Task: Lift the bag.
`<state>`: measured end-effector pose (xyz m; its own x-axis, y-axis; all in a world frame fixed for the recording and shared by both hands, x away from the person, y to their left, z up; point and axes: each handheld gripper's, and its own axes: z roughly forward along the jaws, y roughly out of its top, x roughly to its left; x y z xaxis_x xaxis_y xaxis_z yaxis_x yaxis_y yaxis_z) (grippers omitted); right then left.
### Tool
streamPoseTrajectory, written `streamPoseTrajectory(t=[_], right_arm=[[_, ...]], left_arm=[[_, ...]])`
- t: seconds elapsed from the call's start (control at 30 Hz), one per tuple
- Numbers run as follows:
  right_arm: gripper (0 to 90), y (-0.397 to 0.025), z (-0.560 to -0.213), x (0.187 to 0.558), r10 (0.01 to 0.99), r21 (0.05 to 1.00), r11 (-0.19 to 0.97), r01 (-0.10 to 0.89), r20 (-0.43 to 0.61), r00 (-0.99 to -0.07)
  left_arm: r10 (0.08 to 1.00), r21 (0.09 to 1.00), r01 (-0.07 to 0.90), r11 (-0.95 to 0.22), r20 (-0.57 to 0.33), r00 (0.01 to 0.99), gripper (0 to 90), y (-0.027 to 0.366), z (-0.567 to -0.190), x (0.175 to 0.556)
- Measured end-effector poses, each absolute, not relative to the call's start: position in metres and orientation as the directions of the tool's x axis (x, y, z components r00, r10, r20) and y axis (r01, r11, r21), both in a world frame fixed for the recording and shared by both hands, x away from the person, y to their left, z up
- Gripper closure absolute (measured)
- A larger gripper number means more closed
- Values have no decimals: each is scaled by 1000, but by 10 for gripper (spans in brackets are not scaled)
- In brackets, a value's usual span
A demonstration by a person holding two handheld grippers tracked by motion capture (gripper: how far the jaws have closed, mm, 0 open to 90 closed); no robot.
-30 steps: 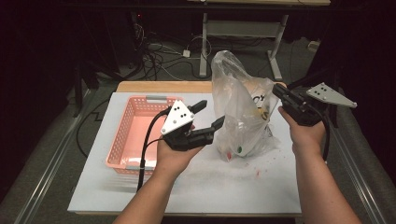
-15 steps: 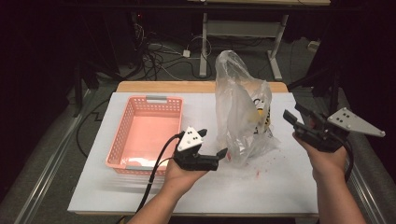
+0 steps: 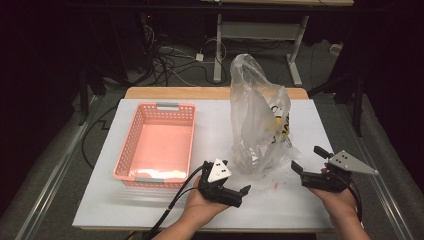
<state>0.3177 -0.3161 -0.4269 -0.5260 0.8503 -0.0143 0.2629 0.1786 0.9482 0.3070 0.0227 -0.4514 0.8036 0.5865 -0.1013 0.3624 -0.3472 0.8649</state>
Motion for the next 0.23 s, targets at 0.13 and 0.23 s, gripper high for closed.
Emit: streamPoseTrajectory(t=[0.13,0.23], right_arm=[[0,-319,-441,312,852,944,176,280,-3,-524],[0,-321,-451,310,848,940,168,296,15,-529]], left_arm=[[605,859,362,-361,-80,792,0,22,-462,309],[619,844,382,-377,-78,781,0,23,-470,313]])
